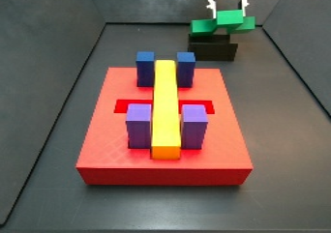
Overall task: Pick up the green object. Move up. Place the green object on the fixture. Regrasp the green object. Move to above the board. Insert the green object.
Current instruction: Place the green object on the fixture.
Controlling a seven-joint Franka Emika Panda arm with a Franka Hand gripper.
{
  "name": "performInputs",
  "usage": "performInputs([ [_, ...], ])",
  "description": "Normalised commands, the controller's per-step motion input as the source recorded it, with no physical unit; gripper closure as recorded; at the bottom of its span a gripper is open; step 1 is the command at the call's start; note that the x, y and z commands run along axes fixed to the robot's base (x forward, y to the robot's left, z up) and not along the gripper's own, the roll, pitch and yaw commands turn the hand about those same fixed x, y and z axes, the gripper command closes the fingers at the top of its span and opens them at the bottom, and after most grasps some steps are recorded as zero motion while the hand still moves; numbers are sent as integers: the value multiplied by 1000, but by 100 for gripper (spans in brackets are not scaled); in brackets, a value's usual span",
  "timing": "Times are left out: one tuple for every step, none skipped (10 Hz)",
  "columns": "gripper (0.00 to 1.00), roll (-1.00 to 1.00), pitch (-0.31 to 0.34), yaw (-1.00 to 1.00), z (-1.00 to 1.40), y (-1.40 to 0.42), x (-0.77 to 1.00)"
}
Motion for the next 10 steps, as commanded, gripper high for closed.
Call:
performInputs([
  [100,0,0,186,0,-289,74],
  [100,71,0,71,31,-291,-106],
  [100,106,0,9,0,-246,-160],
  [100,260,0,0,-69,-131,-174],
  [100,326,0,0,-97,0,-174],
  [100,306,37,-74,-83,0,-74],
  [100,131,0,-77,-89,0,-3],
  [100,26,0,-77,-100,29,-20],
  [100,0,-40,-91,-189,40,-66],
  [100,0,-71,-171,-226,134,-97],
])
